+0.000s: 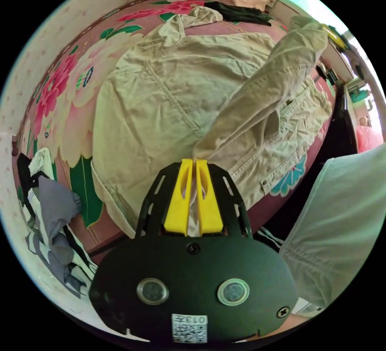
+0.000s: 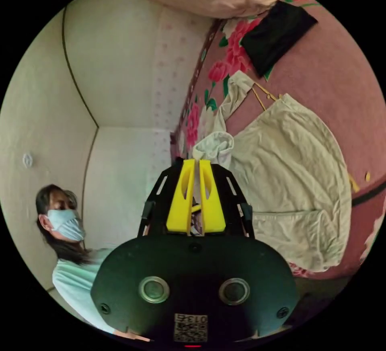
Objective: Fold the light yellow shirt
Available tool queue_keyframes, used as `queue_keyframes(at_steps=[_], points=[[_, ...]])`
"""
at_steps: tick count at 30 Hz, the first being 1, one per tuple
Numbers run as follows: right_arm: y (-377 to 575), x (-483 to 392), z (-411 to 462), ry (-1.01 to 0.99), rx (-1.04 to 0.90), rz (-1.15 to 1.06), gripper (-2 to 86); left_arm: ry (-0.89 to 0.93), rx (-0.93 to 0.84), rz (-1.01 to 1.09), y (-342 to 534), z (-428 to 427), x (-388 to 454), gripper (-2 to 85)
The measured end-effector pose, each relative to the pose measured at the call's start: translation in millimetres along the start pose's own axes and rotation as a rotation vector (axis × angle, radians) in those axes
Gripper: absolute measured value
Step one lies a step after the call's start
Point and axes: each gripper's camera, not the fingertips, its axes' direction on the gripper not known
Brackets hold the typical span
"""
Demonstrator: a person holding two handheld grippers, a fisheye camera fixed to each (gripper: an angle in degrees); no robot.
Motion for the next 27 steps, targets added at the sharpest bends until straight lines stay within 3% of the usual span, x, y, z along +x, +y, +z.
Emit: queue_keyframes(at_steps=[4,6,9,11,14,17,20,24,27], points=[[22,32,-13,-0.194,0.443,0.183,2.8,0.141,-0.116,-0.097,-18,32,-26,0.9],[6,34,-3,-0.286,0.515,0.128,3.8,0.225,-0.149,-0.17,-24,42,-40,1.4],[-37,-18,38,0.176,0.176,-0.168,7.6,0.235,-0.081,-0.201,-26,30,-46,2.6],[-31,-63,88,0.657,-0.086,-0.522,12.2,0.109,-0.002,-0.093,-24,12,-19,4.8],[10,-80,149,0.995,-0.409,-0.912,14.0,-0.082,0.091,0.11,-22,-4,34,7.4],[51,-74,193,1.155,-0.635,-1.194,13.7,-0.182,0.082,0.287,-34,8,81,8.3],[57,-59,224,1.312,-0.635,-1.328,11.8,-0.306,-0.026,0.406,-61,46,107,7.9],[28,-53,256,1.36,-0.762,-1.24,4.2,-0.264,-0.108,0.367,-88,66,94,2.5],[-4,-84,255,1.193,-0.912,-1.047,3.1,-0.162,-0.062,0.347,-89,38,71,1.3]])
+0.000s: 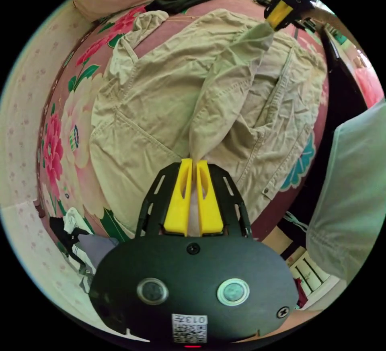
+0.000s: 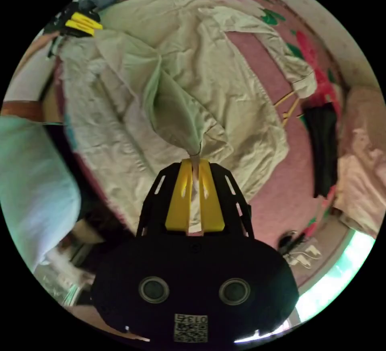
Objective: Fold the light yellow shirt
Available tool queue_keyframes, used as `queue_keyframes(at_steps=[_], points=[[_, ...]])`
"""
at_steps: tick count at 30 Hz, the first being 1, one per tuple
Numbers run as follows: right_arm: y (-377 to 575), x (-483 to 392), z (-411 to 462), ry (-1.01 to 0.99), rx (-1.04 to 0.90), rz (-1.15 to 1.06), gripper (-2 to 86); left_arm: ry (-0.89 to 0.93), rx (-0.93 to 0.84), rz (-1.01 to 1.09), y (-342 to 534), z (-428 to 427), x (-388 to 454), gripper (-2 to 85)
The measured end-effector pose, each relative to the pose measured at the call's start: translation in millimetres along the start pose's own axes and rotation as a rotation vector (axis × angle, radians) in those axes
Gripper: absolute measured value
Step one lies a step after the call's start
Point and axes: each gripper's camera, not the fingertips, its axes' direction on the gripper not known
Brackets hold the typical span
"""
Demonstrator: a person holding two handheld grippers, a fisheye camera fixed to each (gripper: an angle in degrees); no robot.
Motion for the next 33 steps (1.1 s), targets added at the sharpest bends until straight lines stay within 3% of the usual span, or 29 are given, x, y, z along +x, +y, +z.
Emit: queue_keyframes(at_steps=[2,3,5,6,8,9,11,13,17,20,22,25,27,29,33], points=[[5,33,-43,-0.433,0.023,-0.03,2.9,0.091,0.046,0.044,14,-19,-18,1.1],[8,40,-54,-0.53,0.057,-0.047,2.9,0.096,0.055,0.042,17,-22,-23,1.1],[18,82,-88,-0.806,0.286,-0.012,3.3,0.16,0.127,-0.083,26,-20,-59,1.2],[19,96,-90,-0.857,0.354,0.054,3.6,0.216,0.138,-0.145,27,-12,-72,1.3],[23,155,-64,-1.033,0.518,0.445,5.4,0.52,0.022,-0.404,27,42,-118,1.7],[26,164,-54,-1.047,0.542,0.537,6.0,0.566,-0.002,-0.443,28,51,-124,1.9],[40,178,-27,-1.035,0.572,0.762,10.1,0.596,0.041,-0.499,39,53,-131,3.7],[43,171,-31,-0.917,0.554,0.766,11.3,0.525,0.045,-0.515,49,45,-131,6.6],[8,121,-67,-0.41,0.498,0.532,12.1,0.228,0.149,-0.403,37,15,-101,13.6],[-50,76,-74,-0.078,0.403,0.293,12.8,0.115,0.1,-0.201,-5,17,-64,15.5],[-80,58,-65,0.027,0.36,0.202,13.2,0.047,0.053,-0.096,-27,27,-42,15.7],[-119,43,-33,-0.045,0.221,0.068,12.7,0.005,-0.057,-0.001,-48,56,-26,13.5],[-126,39,-28,-0.037,0.203,0.043,9.4,0.073,-0.057,-0.067,-48,55,-40,8.3],[-126,52,-46,-0.128,0.191,0.124,6.2,0.18,0.044,-0.115,-33,34,-60,2.5],[-102,63,-98,-0.231,0.305,0.159,4.8,0.233,0.128,-0.165,-9,5,-78,1.2]])
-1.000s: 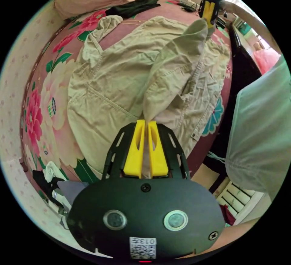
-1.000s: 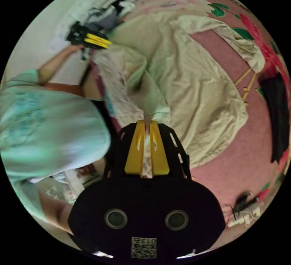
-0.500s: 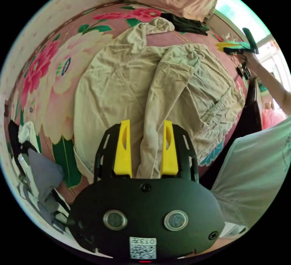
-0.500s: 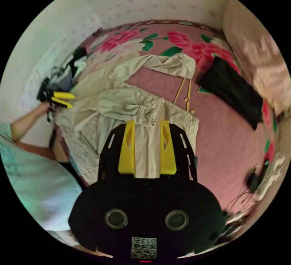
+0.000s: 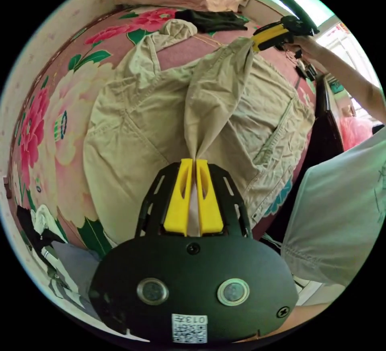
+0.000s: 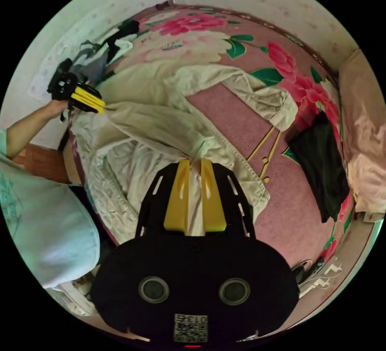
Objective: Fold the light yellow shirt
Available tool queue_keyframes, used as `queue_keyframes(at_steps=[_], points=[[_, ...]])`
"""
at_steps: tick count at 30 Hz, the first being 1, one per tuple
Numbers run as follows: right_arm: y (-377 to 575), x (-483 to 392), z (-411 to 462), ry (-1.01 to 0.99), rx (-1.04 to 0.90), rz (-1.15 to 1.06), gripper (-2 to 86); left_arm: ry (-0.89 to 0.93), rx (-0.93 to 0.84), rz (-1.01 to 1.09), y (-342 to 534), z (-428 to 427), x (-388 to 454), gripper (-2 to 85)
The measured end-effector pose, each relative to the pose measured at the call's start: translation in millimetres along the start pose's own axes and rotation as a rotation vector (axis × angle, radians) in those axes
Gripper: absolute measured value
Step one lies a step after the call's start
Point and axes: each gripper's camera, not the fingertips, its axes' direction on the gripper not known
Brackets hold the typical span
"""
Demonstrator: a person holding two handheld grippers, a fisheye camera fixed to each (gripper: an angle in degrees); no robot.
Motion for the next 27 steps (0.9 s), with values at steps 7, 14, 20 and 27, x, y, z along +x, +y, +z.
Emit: queue_keyframes(at_steps=[7,14,20,27], points=[[100,-96,-116,0.124,0.162,-0.054,4.6,-0.104,0.137,0.231,50,-75,86,0.9],[222,-187,-12,0.229,-0.089,0.212,5.3,-0.29,-0.049,0.4,86,21,189,1.8],[263,-233,56,0.324,-0.254,0.176,6.5,-0.203,-0.168,0.357,120,39,184,5.4],[300,-220,-18,0.327,-0.087,0.416,7.5,-0.365,-0.02,0.09,175,-33,122,7.5]])
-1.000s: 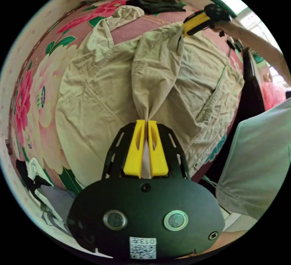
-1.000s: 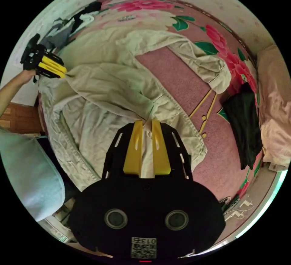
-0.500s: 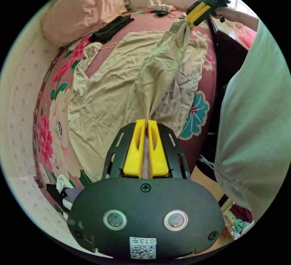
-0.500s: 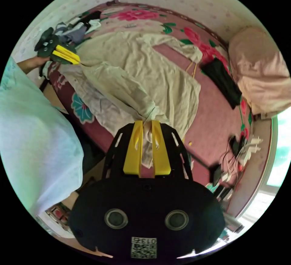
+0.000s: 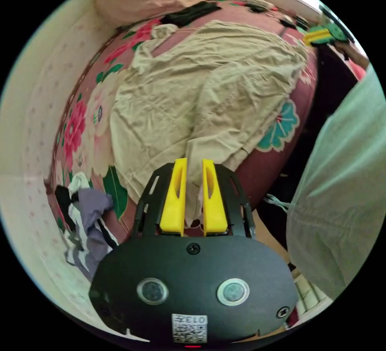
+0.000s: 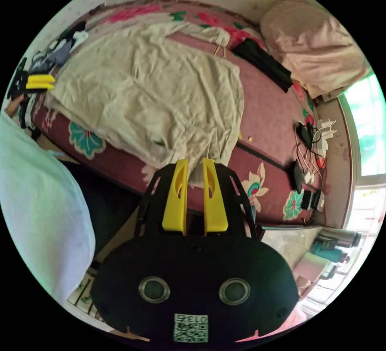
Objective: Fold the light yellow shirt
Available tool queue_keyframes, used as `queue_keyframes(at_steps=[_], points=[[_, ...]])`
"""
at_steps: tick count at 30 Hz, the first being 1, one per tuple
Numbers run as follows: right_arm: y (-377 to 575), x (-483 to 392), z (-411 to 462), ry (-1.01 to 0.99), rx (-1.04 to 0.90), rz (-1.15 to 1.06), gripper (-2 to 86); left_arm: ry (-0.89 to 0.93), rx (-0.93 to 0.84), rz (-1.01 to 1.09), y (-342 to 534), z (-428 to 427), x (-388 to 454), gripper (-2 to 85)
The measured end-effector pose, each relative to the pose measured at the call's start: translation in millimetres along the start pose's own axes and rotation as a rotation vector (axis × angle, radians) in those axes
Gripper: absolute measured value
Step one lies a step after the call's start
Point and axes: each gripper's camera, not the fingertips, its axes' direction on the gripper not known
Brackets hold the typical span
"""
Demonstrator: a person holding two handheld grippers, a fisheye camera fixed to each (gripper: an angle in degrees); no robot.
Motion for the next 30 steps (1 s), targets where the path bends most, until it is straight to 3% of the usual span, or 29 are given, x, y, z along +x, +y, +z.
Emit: queue_keyframes(at_steps=[4,8,12,14,15,18,24,26,30], points=[[-45,6,-25,-0.203,0.236,-0.012,10.5,0.218,-0.025,-0.245,25,37,-54,11.1],[-138,-45,-15,-0.492,0.324,-0.217,11.2,0.356,-0.067,-0.276,34,75,-74,10.1],[-204,-115,28,-0.523,0.167,-0.402,8.8,0.361,-0.141,-0.223,33,97,-72,7.0],[-217,-155,65,-0.436,-0.037,-0.536,3.4,0.314,-0.135,-0.233,35,92,-72,5.7],[-216,-154,62,-0.443,0.022,-0.537,2.8,0.297,-0.125,-0.238,37,89,-73,5.4],[-211,-138,62,-0.458,0.045,-0.461,1.2,0.266,-0.023,-0.273,55,76,-73,4.9],[-180,-113,39,-0.478,0.18,-0.369,1.1,0.358,0.011,-0.371,84,83,-86,6.7],[-145,-69,-7,-0.393,0.33,-0.223,1.9,0.294,0.048,-0.438,105,60,-92,7.0],[-57,-5,-29,-0.074,0.328,0.04,3.3,0.114,0.099,-0.633,139,35,-102,6.7]])
